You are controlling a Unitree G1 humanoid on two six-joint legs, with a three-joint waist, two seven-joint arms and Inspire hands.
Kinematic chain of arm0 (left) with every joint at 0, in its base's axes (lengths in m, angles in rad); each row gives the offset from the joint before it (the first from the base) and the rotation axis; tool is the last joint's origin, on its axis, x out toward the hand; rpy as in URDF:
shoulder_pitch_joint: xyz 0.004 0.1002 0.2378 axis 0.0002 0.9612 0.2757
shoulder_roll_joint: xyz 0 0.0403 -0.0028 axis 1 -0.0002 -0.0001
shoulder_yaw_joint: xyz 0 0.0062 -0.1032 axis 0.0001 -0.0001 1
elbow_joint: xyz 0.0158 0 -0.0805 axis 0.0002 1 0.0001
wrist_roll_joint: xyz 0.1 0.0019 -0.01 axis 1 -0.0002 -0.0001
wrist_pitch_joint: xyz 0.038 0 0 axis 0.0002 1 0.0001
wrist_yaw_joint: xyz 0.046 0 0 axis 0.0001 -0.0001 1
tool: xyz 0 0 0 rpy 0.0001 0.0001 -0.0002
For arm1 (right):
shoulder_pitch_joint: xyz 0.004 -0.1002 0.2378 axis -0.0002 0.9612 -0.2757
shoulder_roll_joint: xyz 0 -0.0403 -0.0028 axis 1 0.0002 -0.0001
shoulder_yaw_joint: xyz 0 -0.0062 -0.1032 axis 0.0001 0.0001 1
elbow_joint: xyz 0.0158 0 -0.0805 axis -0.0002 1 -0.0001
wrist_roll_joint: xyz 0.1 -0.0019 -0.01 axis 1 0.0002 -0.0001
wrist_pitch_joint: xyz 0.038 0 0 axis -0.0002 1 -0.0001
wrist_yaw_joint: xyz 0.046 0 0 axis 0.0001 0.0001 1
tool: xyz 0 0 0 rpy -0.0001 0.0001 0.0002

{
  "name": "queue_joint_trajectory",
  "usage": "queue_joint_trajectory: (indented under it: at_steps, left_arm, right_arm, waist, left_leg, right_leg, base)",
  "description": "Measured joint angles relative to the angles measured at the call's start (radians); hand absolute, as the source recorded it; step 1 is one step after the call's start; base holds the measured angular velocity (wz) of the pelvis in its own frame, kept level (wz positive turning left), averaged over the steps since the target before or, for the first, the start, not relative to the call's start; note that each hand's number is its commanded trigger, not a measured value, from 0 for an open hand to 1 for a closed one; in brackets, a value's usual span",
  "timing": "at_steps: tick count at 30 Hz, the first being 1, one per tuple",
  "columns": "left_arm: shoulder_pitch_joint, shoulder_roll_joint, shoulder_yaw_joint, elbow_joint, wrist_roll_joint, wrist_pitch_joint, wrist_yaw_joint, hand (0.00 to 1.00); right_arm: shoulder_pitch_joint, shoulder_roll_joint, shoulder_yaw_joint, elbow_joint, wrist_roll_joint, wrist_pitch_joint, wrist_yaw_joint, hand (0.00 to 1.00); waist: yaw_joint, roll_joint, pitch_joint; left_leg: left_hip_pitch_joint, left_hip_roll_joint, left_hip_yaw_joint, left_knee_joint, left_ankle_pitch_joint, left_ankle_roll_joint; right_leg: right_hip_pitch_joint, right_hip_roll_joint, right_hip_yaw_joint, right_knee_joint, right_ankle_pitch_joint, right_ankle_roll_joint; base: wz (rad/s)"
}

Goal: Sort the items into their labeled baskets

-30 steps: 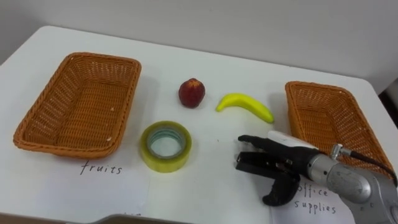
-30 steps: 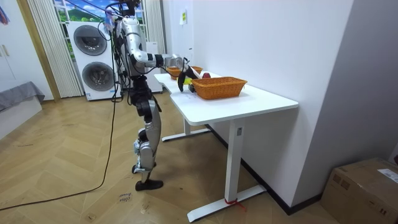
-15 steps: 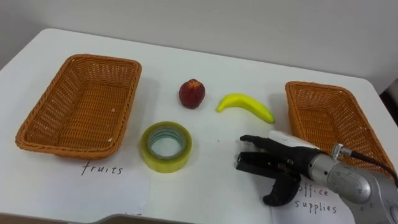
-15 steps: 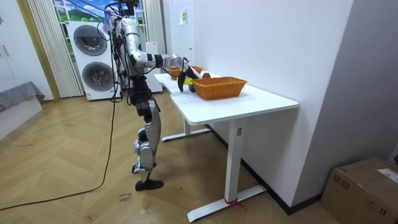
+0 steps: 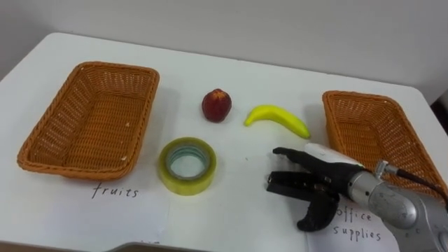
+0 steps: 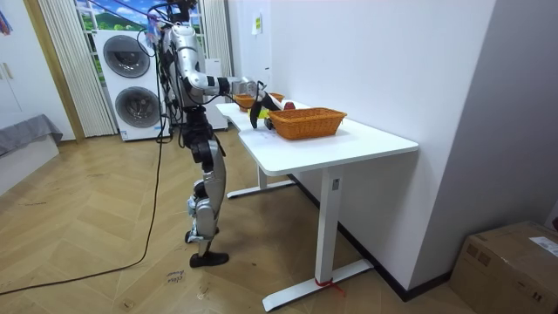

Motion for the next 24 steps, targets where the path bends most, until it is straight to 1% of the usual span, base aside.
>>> queue_joint_trajectory:
  at_steps: [1, 3, 5, 9, 11, 24]
  left_arm:
    - [0.000, 0.000, 0.000, 0.000, 0.000, 0.000, 0.000, 0.00]
    - [0.000, 0.002, 0.000, -0.001, -0.001, 0.000, -0.001, 0.00]
    - [-0.001, 0.002, 0.000, -0.009, -0.002, 0.000, -0.003, 0.00]
    - [-0.001, 0.002, 0.000, -0.019, -0.002, 0.000, -0.003, 0.00]
    - [-0.001, 0.002, 0.000, -0.020, -0.002, 0.000, -0.003, 0.00]
    - [-0.004, 0.003, -0.001, -0.021, -0.009, 0.000, -0.011, 0.00]
  right_arm:
    - [0.000, 0.000, 0.000, 0.000, 0.000, 0.008, -0.001, 1.00]
    - [0.000, 0.000, 0.001, 0.001, -0.004, 0.013, -0.011, 1.00]
    - [-0.002, 0.001, 0.002, 0.011, -0.027, 0.014, -0.053, 1.00]
    - [-0.033, 0.004, 0.018, 0.048, -0.038, 0.018, -0.086, 1.00]
    - [-0.036, 0.005, 0.030, 0.054, -0.050, 0.017, -0.096, 1.00]
    - [-0.035, 0.014, 0.030, 0.069, -0.029, 0.018, -0.105, 1.00]
  waist:
    - [0.000, -0.001, -0.0001]
    - [0.000, -0.003, 0.0000]
    - [0.002, -0.007, -0.0025]
    - [0.005, -0.011, -0.0052]
    - [0.005, -0.011, -0.0053]
    - [-0.001, -0.015, -0.0032]
  left_leg:
    - [0.000, 0.000, 0.000, 0.000, 0.000, 0.000]
    - [0.000, -0.001, 0.000, 0.000, 0.000, 0.000]
    - [0.000, -0.001, 0.000, 0.001, 0.000, 0.000]
    - [0.000, -0.001, 0.000, 0.000, 0.000, 0.000]
    - [0.000, 0.000, 0.000, 0.000, 0.000, 0.000]
    - [0.000, -0.001, -0.001, 0.001, 0.000, 0.000]
  right_leg:
    - [0.000, -0.001, 0.000, 0.000, 0.000, 0.000]
    - [0.000, -0.001, 0.000, -0.001, 0.000, 0.000]
    - [0.000, -0.001, -0.001, -0.002, 0.000, 0.000]
    - [0.001, -0.001, -0.002, -0.001, 0.000, 0.000]
    - [0.001, 0.000, -0.004, -0.001, 0.000, 0.000]
    - [0.007, -0.002, -0.011, -0.004, 0.000, 0.000]
  base:
    - [0.00]
    - [0.00]
    - [0.00]
    - [0.00]
    - [0.00]
    - [0.00]
